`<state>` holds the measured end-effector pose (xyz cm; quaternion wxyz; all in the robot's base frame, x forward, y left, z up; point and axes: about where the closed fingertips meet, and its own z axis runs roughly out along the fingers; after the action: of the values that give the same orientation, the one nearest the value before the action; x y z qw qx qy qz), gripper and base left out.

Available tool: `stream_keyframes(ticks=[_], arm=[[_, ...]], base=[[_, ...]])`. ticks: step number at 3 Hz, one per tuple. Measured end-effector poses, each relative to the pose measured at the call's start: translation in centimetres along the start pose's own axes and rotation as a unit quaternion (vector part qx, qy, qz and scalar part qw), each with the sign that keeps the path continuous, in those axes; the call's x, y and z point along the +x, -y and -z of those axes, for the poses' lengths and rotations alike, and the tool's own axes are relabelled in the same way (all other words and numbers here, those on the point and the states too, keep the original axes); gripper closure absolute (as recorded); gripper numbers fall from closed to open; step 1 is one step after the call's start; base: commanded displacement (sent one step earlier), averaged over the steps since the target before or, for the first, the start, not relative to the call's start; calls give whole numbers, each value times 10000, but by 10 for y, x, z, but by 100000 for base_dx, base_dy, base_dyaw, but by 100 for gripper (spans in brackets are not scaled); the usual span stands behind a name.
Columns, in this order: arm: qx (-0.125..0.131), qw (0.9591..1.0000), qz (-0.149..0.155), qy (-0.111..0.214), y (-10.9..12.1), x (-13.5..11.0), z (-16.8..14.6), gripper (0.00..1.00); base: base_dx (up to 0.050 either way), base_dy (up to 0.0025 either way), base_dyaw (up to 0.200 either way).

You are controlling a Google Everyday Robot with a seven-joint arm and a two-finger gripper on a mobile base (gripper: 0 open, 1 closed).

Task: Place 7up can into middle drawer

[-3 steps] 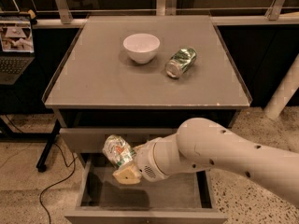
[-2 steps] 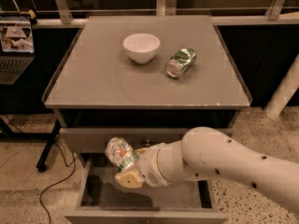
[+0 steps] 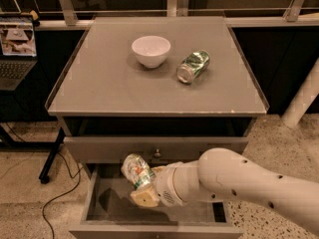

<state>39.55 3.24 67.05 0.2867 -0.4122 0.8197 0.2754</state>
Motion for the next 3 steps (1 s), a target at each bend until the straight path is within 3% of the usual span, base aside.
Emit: stream_keyframes(ticks=[3], arm=[[-250, 9967, -680, -372, 30, 51, -48, 100]], base=[[0, 0, 0]])
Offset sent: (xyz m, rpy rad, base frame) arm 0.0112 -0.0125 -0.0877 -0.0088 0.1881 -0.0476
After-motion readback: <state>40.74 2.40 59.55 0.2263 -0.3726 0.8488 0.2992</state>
